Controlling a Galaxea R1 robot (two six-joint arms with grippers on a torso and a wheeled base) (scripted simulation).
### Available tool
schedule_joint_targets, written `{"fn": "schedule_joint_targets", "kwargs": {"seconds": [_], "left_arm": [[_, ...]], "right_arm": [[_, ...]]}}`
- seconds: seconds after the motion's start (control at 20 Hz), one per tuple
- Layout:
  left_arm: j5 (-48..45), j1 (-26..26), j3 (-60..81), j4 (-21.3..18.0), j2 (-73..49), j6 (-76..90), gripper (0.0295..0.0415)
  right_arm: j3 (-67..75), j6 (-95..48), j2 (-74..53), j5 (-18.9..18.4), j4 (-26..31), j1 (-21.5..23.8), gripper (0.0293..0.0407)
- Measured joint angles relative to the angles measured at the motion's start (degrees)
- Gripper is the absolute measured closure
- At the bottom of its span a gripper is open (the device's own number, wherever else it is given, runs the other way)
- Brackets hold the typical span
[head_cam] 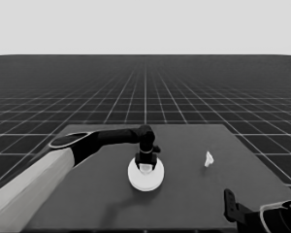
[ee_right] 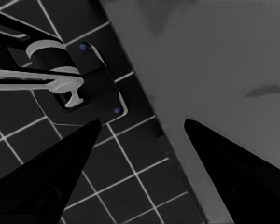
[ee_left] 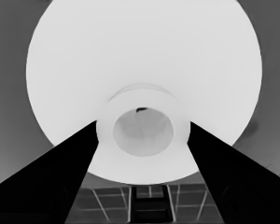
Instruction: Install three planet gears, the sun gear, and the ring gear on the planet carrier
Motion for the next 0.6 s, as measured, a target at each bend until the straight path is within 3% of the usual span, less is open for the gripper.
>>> {"fn": "schedule_joint_targets", "kwargs": {"seconds": [0.6], "left_arm": [[0.0, 0.0, 0.0, 0.0, 0.0, 6.0, 0.0362]], "right_arm": [[0.0, 0.0, 0.0, 0.0, 0.0, 0.0, 0.0315]]}}
